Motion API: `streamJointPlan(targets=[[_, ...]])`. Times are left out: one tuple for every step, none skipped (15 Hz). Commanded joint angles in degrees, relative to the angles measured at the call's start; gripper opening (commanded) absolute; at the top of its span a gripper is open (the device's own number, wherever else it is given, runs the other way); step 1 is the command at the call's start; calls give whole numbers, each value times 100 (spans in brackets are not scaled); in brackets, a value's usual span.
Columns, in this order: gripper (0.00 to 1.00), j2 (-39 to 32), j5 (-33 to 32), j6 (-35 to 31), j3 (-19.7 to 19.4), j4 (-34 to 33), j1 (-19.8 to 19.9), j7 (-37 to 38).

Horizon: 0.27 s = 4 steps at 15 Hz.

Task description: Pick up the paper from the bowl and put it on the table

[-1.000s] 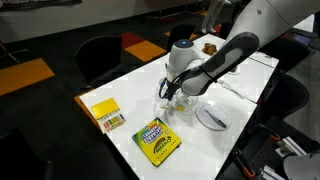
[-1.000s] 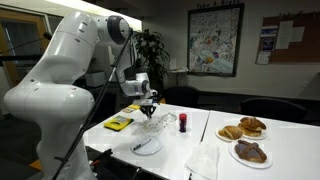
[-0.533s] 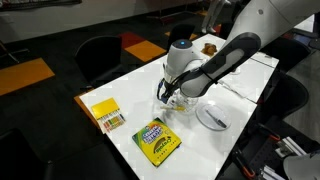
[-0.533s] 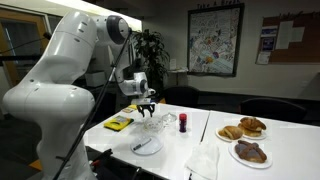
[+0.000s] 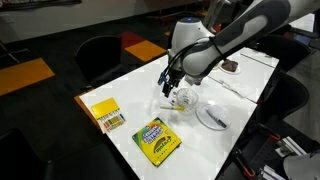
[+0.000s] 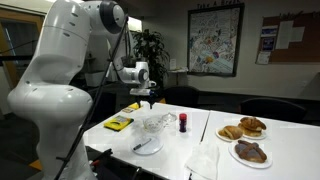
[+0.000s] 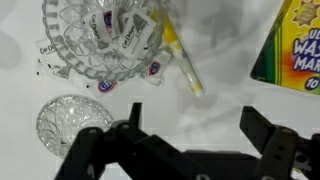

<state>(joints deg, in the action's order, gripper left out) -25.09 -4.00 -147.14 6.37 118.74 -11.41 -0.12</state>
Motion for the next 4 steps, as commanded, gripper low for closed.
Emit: streamJointPlan(targets=[[100,668,622,792,304,307,394,-374],[100,776,743,993,306,314,425,-388],[100,861,820,1190,278,315,434,-352],[100,920,870,1461,234,304,419,-223]])
